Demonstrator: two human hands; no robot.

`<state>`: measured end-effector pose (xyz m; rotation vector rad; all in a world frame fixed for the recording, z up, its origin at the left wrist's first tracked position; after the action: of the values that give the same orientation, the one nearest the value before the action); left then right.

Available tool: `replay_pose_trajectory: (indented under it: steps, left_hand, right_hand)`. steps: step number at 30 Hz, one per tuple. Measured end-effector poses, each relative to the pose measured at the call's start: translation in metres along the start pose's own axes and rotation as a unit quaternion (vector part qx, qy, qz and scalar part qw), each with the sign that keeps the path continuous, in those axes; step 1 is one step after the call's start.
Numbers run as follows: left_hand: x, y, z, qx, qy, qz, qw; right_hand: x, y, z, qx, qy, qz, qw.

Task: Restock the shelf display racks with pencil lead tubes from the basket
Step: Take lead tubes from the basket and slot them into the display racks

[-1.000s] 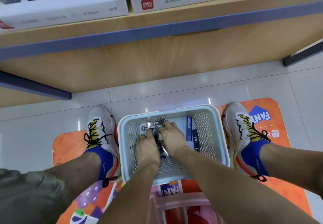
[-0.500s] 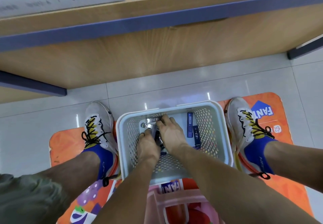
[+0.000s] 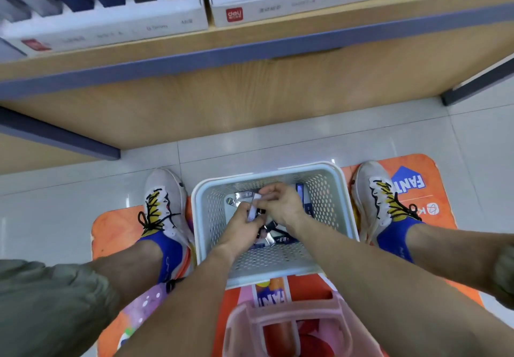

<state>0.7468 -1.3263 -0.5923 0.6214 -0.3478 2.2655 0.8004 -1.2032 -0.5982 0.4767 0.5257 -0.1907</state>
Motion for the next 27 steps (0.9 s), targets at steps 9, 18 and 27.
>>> replay_pose_trajectory:
  steps: [9, 18, 27]
  left_hand:
    - [0.114, -0.027, 0.108, -0.127, -0.062, -0.005, 0.990]
    - [0.279, -0.016, 0.245, -0.157, -0.261, -0.007, 0.953]
    - [0.311, -0.015, 0.271, -0.169, -0.292, 0.033, 0.941]
  right_hand:
    - [-0.077, 0.120, 0.099, -0.077, 0.100, -0.017, 0.992]
    - [-0.244, 0.238, 0.217, -0.050, 0.280, 0.044, 0.958]
    - [-0.283, 0.249, 0.244, 0.002, 0.356, 0.065, 0.932]
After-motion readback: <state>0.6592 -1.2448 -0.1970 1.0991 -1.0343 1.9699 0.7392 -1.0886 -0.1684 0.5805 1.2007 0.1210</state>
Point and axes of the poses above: each hand's wrist, its own z-axis away from the middle knuckle, its own y-axis out of the back of the hand, x = y × z, the point moved 2 cm from there along -z, towards the middle knuckle, and after that the axes turned 15 degrees about z, right-handed, at the moved point
